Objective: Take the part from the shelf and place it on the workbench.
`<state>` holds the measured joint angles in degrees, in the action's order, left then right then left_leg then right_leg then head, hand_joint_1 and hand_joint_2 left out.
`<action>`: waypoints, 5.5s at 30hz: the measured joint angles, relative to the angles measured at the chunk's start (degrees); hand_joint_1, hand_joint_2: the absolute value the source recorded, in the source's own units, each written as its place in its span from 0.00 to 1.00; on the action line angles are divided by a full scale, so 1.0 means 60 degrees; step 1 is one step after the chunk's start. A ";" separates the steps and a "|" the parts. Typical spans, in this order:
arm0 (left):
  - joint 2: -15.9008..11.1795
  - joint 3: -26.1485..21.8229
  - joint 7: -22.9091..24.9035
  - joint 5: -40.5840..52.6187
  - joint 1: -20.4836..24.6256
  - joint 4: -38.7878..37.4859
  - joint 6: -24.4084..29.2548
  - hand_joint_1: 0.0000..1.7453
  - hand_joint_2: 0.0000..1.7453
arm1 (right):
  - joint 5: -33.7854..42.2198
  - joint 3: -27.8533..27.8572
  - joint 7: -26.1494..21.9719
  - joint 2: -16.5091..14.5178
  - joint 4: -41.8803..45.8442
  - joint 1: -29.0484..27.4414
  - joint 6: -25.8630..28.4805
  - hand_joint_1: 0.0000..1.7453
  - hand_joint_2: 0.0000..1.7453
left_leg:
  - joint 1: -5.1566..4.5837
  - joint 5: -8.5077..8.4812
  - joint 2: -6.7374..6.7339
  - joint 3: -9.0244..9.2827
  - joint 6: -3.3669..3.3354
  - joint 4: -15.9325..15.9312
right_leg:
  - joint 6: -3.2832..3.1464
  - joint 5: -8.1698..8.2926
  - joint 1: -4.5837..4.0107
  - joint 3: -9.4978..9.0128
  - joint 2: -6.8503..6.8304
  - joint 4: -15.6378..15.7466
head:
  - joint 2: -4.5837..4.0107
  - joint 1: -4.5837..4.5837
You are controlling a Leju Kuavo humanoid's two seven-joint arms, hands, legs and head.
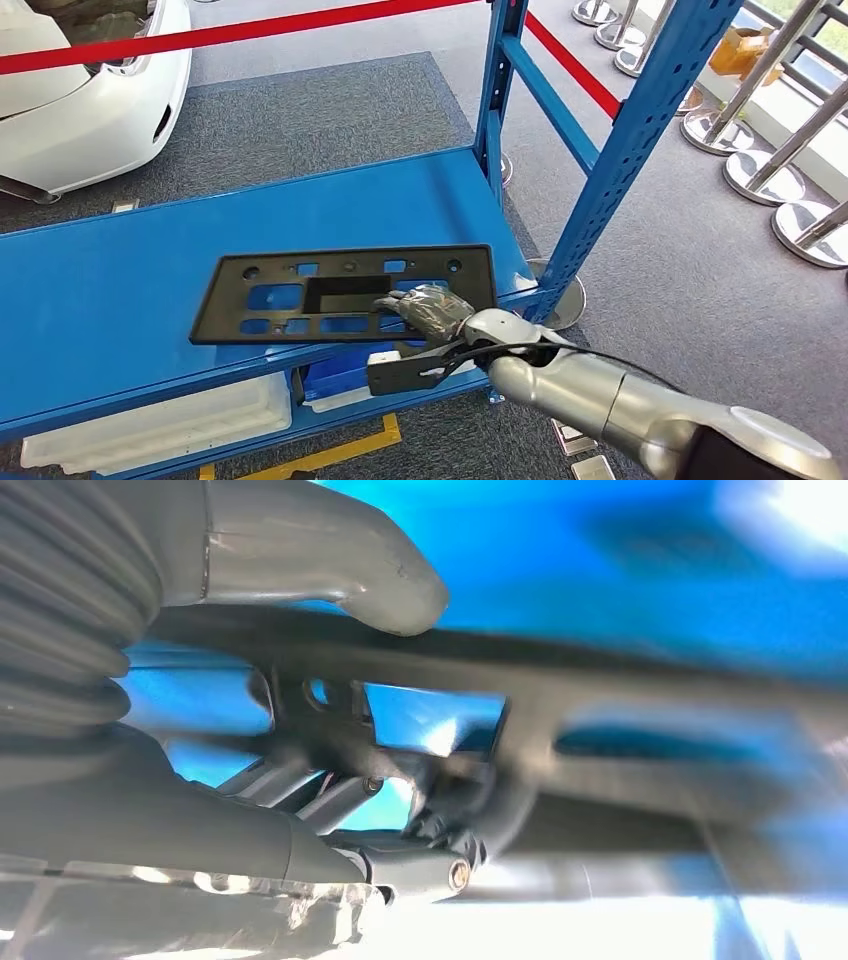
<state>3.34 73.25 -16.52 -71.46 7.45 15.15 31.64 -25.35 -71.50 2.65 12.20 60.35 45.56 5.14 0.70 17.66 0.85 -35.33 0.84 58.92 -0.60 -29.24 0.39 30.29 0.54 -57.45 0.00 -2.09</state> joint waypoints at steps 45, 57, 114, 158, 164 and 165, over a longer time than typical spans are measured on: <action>-0.0006 -0.0002 -0.0447 0.0198 0.0030 -0.0005 0.0789 0.00 1.00 | 0.4510 0.3813 -0.2688 0.0176 0.5904 -0.2517 -0.0066 1.00 1.00 | -0.0008 0.0010 -0.0010 -0.0087 0.0010 -0.0047 | -0.0025 -0.0037 0.0011 0.0109 0.0007 0.0004 | 0.0000 0.0077; -0.0006 -0.0070 -0.0568 -0.0093 0.0071 0.0005 0.1276 0.00 1.00 | 0.5116 0.3740 -0.3316 -0.0344 0.6137 -0.2592 -0.0431 1.00 1.00 | -0.0009 0.0009 -0.0012 -0.0086 0.0012 -0.0049 | -0.0026 -0.0036 0.0012 0.0107 0.0007 0.0003 | 0.0000 0.0086; -0.0010 -0.0456 0.0091 -0.0316 0.0101 0.0240 0.0915 0.00 1.00 | 0.5522 0.3553 -0.3793 -0.0687 0.5512 -0.2292 -0.0490 1.00 1.00 | -0.0101 0.0041 -0.0014 -0.0115 -0.0091 0.0020 | 0.0079 -0.0002 0.0107 0.0097 -0.0010 0.0035 | 0.0000 0.0155; 0.0023 -0.0498 0.0134 -0.0320 0.0259 0.0243 0.0725 0.00 1.00 | 0.5555 0.3542 -0.3926 -0.0872 0.4833 -0.2211 -0.0608 1.00 1.00 | -0.0045 -0.0207 -0.0205 -0.0342 -0.0152 -0.0085 | 0.0130 -0.0221 0.0024 0.0228 -0.0072 -0.0895 | 0.0000 -0.0328; 0.0024 -0.0501 0.0123 -0.0306 0.0249 0.0240 0.0699 0.00 1.00 | 0.5556 0.3545 -0.3928 -0.0889 0.4803 -0.2208 -0.0608 1.00 1.00 | -0.0020 -0.0121 -0.0151 -0.0655 0.0185 0.0230 | -0.0302 0.0025 -0.0001 0.0017 -0.0098 0.0060 | 0.0000 -0.0410; 0.0023 -0.0501 0.0123 -0.0299 0.0249 0.0240 0.0693 0.00 1.00 | 0.5559 0.3545 -0.3928 -0.0901 0.4790 -0.2210 -0.0607 1.00 1.00 | 0.0005 0.0327 -0.0137 -0.0791 0.0234 0.0640 | -0.0360 0.0144 0.0028 0.0136 -0.0114 0.0082 | 0.0000 -0.0354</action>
<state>3.48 70.25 -15.78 -73.25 8.95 16.59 35.80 8.00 -50.23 -20.92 6.79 89.09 32.30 1.50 0.73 19.63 0.02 -40.08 2.24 62.76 -2.76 -28.37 0.56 31.11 -0.14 -56.96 0.00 -4.22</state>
